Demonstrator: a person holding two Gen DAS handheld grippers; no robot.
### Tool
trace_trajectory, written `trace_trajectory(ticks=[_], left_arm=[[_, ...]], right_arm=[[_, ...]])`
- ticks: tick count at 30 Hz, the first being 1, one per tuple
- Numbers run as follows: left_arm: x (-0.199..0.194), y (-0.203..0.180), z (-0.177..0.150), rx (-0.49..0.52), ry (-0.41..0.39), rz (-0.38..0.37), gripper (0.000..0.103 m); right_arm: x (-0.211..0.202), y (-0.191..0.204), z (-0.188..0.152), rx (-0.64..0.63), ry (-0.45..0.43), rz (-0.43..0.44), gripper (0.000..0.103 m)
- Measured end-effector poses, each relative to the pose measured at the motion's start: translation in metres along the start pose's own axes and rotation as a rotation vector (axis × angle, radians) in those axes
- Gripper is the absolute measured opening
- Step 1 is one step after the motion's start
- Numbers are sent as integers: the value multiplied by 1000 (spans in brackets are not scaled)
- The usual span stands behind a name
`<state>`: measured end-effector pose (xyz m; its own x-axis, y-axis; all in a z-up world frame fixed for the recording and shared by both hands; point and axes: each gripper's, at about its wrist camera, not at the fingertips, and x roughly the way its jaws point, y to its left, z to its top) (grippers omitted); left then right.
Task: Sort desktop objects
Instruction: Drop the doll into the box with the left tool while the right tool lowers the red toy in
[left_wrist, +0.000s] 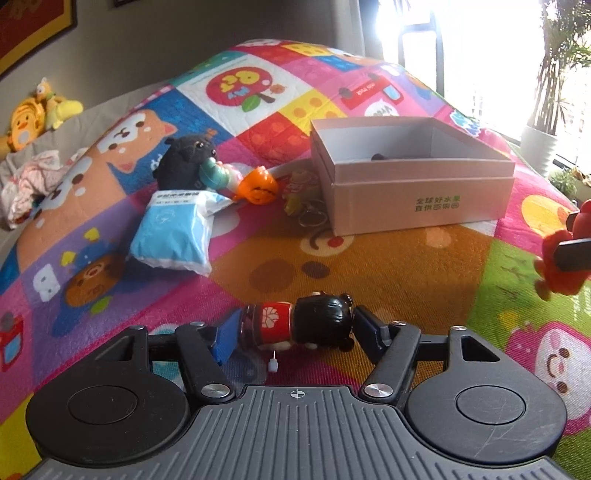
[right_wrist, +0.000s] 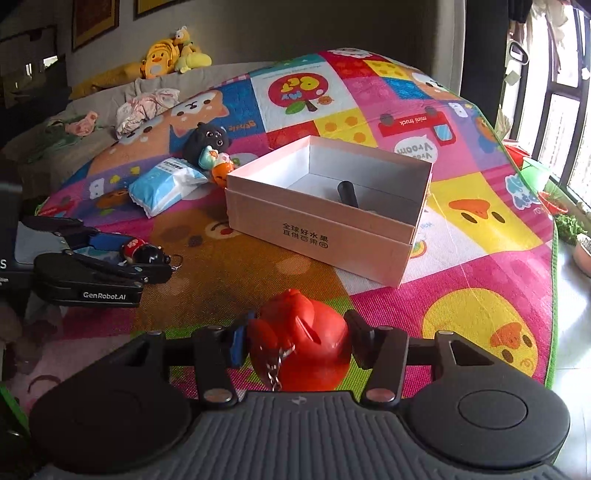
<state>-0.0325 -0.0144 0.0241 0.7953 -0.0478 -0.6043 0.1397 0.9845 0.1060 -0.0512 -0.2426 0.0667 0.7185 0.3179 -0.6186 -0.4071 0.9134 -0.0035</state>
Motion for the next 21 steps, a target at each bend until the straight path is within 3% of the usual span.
trace_trajectory(ticks=[6, 9, 16, 19, 21], left_arm=[[-69, -4, 53, 44, -265, -55, 71], [-78, -12, 83, 77, -337, -92, 71], [-24, -43, 142, 120, -342, -136, 72], [6, -40, 162, 77, -314, -147, 86], [13, -27, 157, 15, -297, -134, 92]], right_arm=[[-78, -17, 28, 35, -242, -2, 52], [-100, -21, 37, 40, -337, -21, 52], [-83, -29, 44, 74, -308, 21, 52], [-71, -35, 53, 79, -294, -2, 52], [-64, -42, 58, 86, -289, -24, 52]])
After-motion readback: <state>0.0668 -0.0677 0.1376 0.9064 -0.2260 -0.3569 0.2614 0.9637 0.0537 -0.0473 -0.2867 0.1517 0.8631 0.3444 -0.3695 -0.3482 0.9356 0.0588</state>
